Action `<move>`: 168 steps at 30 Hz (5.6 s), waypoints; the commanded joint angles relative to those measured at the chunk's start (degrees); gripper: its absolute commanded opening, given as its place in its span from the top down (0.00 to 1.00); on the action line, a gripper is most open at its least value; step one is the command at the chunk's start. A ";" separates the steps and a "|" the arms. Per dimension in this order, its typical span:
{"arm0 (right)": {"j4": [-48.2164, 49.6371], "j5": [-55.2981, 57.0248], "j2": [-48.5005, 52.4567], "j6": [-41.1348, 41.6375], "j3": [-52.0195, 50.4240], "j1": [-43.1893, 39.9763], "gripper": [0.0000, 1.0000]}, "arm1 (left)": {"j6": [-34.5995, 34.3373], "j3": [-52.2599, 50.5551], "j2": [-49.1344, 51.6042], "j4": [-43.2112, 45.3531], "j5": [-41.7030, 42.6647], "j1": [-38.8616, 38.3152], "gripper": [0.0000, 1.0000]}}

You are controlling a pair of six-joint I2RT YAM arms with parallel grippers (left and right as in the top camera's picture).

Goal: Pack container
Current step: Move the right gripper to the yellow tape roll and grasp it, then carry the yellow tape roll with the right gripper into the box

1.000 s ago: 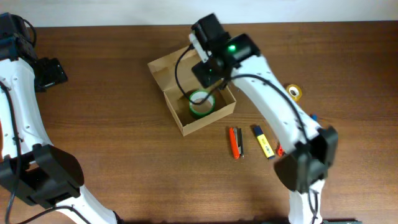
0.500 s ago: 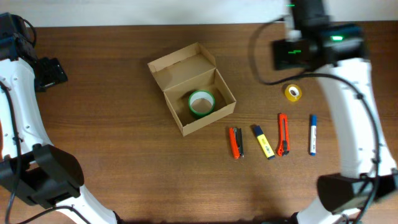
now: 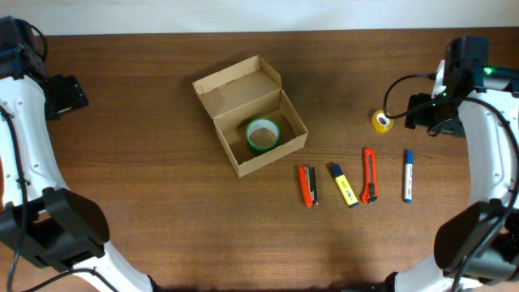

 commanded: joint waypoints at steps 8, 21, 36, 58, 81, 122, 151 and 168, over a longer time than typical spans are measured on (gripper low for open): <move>4.20 -4.90 9.70 2.21 -0.61 -0.02 0.58 | 0.90 -0.20 -1.38 -0.02 -0.42 -0.07 0.00; 10.80 -7.54 15.87 2.21 0.28 0.59 0.43 | 0.90 -0.20 -1.40 -0.02 -0.42 -0.07 0.00; 9.79 -3.08 23.52 2.16 10.86 2.54 0.20 | 0.90 -0.20 -1.38 -0.02 -0.42 -0.07 0.00; 10.82 0.11 25.46 2.19 11.17 0.76 0.18 | 0.90 -0.20 -1.38 -0.02 -0.42 -0.07 0.00; 9.16 -0.20 29.09 2.19 11.13 -0.04 0.20 | 0.90 -0.20 -1.38 -0.02 -0.42 -0.07 0.00; 10.67 -3.21 31.93 -0.35 11.13 0.33 0.70 | 0.90 -0.20 -1.40 -0.02 -0.42 -0.07 0.00; 8.09 -3.23 19.21 -0.42 12.33 4.46 0.97 | 0.90 -0.20 -1.38 -0.02 -0.42 -0.07 0.00; -0.96 -3.21 1.01 -8.41 25.73 20.06 0.96 | 0.90 -0.20 -1.38 -0.02 -0.42 -0.07 0.00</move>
